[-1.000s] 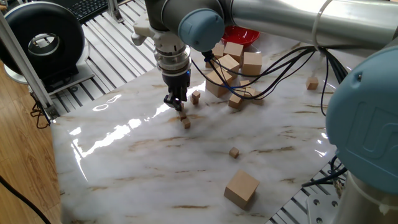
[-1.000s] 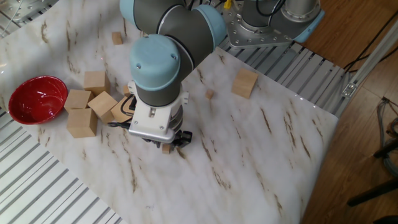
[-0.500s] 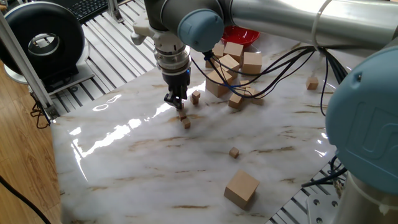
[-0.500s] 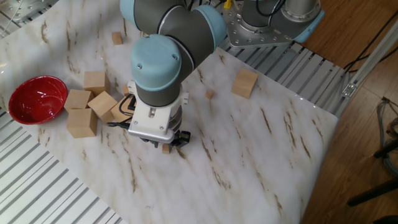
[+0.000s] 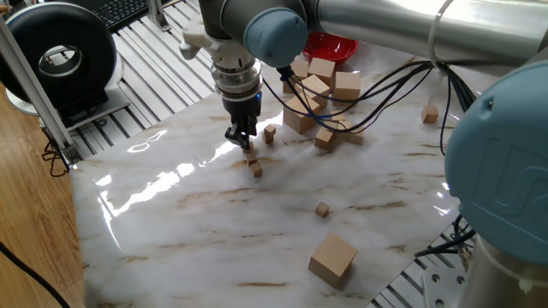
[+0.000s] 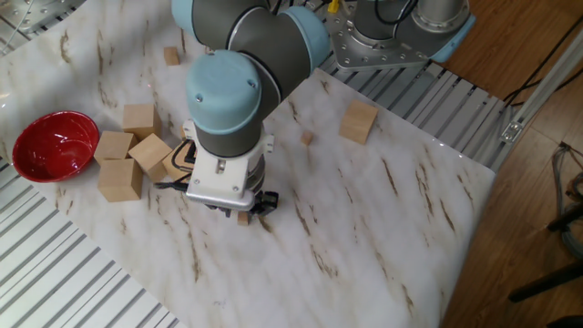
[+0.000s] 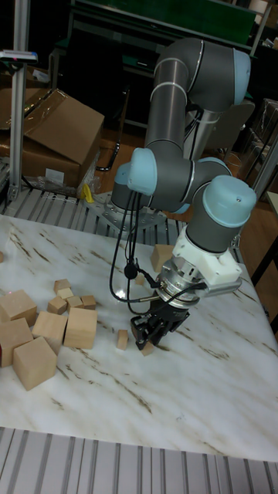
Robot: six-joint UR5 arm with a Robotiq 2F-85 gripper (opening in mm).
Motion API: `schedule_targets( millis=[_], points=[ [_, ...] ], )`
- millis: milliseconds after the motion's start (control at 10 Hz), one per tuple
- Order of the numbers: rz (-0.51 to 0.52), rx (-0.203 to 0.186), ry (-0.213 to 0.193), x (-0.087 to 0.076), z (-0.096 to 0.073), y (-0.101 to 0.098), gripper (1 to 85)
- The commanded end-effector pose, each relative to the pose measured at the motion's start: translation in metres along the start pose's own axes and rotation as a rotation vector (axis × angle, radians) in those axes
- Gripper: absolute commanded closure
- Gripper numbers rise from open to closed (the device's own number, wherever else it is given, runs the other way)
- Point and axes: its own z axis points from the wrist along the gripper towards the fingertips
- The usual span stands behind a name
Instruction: Stack the blocks in a vertical line of five
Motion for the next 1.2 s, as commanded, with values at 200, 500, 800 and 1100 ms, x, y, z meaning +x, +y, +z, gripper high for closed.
schedule_targets(
  millis=[200, 500, 800, 1100],
  points=[
    [-0.418, 0.251, 0.022, -0.033, -0.03, -0.046, 49.0],
    [-0.718, 0.398, -0.312, -0.14, -0.054, -0.028, 59.0],
    [-0.927, 0.434, -0.404, -0.17, -0.069, -0.008, 58.3],
    [-1.106, 0.428, -0.409, -0.184, -0.074, -0.001, 66.7]
  ],
)
